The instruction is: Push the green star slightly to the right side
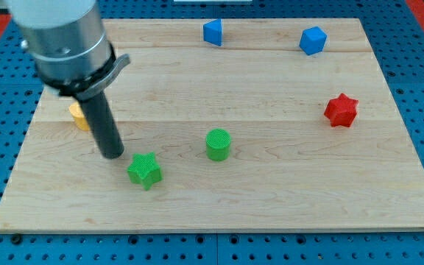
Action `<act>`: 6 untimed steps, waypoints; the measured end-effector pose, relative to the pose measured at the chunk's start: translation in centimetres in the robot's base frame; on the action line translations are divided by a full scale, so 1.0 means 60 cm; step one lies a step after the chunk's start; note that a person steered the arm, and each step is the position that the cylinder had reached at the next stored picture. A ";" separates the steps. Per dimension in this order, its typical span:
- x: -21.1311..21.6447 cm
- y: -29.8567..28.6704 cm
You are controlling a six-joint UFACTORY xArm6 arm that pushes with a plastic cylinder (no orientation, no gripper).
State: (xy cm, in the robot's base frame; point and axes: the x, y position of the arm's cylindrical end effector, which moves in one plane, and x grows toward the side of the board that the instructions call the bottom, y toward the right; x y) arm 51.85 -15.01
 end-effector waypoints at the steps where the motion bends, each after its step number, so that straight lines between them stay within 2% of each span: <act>1: 0.055 0.135; 2: 0.065 0.179; 4: 0.065 0.112; 6: 0.065 0.105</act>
